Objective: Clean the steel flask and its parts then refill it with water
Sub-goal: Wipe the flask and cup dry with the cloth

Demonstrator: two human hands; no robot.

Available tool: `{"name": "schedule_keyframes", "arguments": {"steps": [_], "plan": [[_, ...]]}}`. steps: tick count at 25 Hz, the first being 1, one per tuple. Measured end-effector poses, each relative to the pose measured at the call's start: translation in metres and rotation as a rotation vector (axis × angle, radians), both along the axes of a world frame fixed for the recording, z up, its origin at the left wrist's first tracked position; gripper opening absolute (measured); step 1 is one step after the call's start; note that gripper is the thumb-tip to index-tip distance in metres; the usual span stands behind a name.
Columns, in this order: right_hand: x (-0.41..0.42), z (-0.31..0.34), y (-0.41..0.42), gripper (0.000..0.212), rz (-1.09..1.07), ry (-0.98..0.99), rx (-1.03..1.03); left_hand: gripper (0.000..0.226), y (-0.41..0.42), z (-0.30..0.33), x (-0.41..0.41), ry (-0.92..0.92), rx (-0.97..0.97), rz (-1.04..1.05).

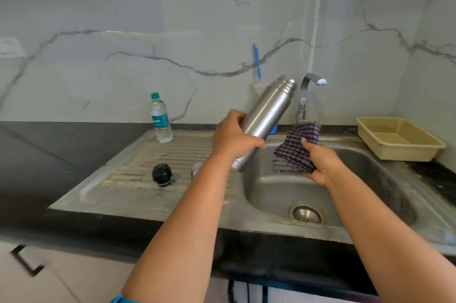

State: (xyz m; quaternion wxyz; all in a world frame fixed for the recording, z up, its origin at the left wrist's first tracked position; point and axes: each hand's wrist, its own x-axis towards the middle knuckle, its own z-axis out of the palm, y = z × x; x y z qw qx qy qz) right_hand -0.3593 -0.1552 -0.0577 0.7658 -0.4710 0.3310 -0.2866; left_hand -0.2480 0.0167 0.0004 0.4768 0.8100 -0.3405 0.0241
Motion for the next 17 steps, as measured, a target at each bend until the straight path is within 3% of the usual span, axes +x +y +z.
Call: {"name": "schedule_keyframes", "arguments": {"steps": [2,4,12,17], "plan": [[0.016,0.014,0.03,0.028,0.033,-0.043,-0.039,0.072,0.044,0.012,0.003,-0.377,0.233,0.102],[0.03,0.03,0.065,0.02,0.061,-0.078,-0.07,0.069,0.089,0.017,0.015,-0.629,0.379,0.204],[0.085,0.037,0.171,0.032,0.173,-0.069,0.035,0.066,0.276,0.03,0.094,-0.924,0.757,0.438],[0.123,0.041,0.225,0.035,0.247,-0.036,0.018,0.055,0.295,0.028,0.141,-1.218,1.277,0.385]]}}
